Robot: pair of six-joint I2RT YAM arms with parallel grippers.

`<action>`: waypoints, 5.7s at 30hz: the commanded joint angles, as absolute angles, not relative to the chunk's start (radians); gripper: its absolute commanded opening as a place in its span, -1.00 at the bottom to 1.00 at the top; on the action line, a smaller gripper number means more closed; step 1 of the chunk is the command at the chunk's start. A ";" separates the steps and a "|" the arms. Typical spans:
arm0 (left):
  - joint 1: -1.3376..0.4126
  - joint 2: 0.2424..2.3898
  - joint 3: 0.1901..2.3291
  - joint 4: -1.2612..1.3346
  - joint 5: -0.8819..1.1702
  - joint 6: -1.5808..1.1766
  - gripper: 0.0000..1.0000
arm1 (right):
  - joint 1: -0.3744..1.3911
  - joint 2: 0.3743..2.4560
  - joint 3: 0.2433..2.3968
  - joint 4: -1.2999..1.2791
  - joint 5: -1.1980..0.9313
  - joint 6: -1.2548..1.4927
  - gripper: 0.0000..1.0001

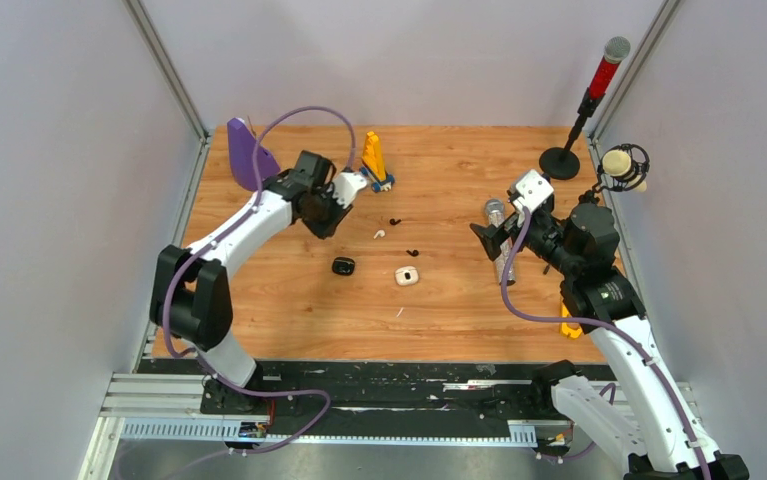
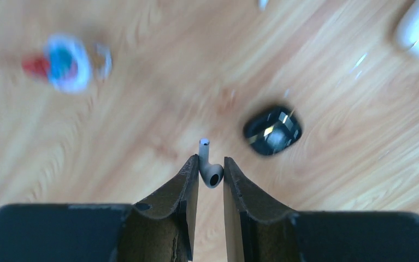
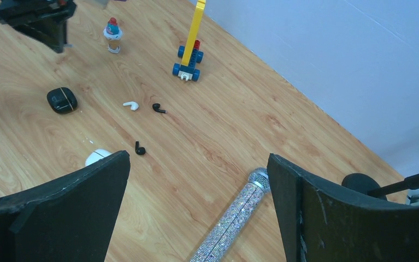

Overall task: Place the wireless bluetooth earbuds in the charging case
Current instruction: Place the earbud at the center of the board, then pick up the charging case at the center of the board.

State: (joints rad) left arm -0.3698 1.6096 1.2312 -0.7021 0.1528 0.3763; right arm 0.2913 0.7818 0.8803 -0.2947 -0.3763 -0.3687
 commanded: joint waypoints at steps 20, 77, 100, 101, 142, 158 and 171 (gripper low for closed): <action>-0.692 2.225 1.930 -0.703 0.184 0.304 0.21 | 0.267 0.801 0.878 -0.264 -0.349 -0.382 1.00; -0.500 1.812 1.275 -0.739 0.134 0.312 0.68 | 0.268 0.773 0.881 -0.267 -0.397 -0.355 1.00; -0.500 1.772 1.214 -0.670 0.175 0.338 -0.18 | 0.268 0.857 0.949 -0.268 -0.553 -0.178 1.00; -0.500 1.754 1.211 -0.650 0.183 0.346 -0.18 | 0.268 0.882 0.966 -0.267 -0.587 -0.137 1.00; -0.687 1.346 1.216 -0.450 0.457 0.398 -0.13 | 0.428 1.582 1.217 -0.053 -0.999 0.492 0.32; -0.703 1.340 1.193 -0.442 0.401 0.411 -0.11 | 0.475 1.573 1.205 -0.097 -0.978 0.432 -0.07; -0.704 1.335 1.191 -0.429 0.369 0.406 -0.12 | 0.484 1.603 1.198 -0.154 -0.915 0.405 -0.07</action>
